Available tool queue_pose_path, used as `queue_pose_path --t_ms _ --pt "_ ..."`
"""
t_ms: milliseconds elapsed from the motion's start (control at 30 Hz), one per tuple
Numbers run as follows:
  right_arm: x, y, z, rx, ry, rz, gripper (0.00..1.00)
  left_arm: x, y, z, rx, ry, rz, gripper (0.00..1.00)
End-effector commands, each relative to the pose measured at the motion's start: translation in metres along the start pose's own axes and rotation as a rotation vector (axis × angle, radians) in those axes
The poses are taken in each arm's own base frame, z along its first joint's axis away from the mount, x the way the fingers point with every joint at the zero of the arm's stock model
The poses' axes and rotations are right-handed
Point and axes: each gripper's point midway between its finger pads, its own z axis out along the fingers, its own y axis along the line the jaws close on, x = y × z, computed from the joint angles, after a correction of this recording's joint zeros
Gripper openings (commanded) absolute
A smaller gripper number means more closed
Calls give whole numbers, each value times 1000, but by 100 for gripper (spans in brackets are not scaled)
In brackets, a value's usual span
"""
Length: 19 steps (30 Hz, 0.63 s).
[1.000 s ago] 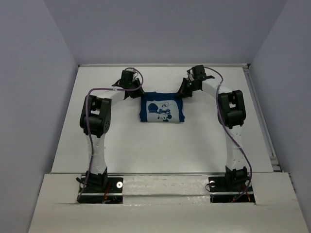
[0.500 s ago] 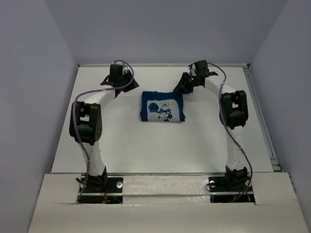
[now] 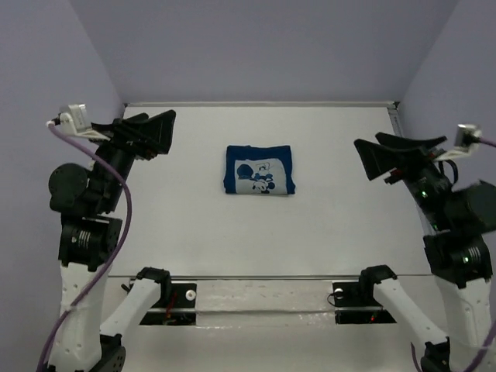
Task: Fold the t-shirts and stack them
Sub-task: Smooth out wrinkles on the folded tshirt
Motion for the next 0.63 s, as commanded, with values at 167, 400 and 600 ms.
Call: queue_pose_path --t_ms 167,400,600 --pt "20 -70 -29 339 -69 37 100 32 10 -41 -45 58 -124 99" --pt "24 -59 -21 280 -11 45 100 19 0 -46 -27 63 -60 99" --pt "28 -58 -18 271 10 44 100 34 8 -51 -43 93 -74 99"
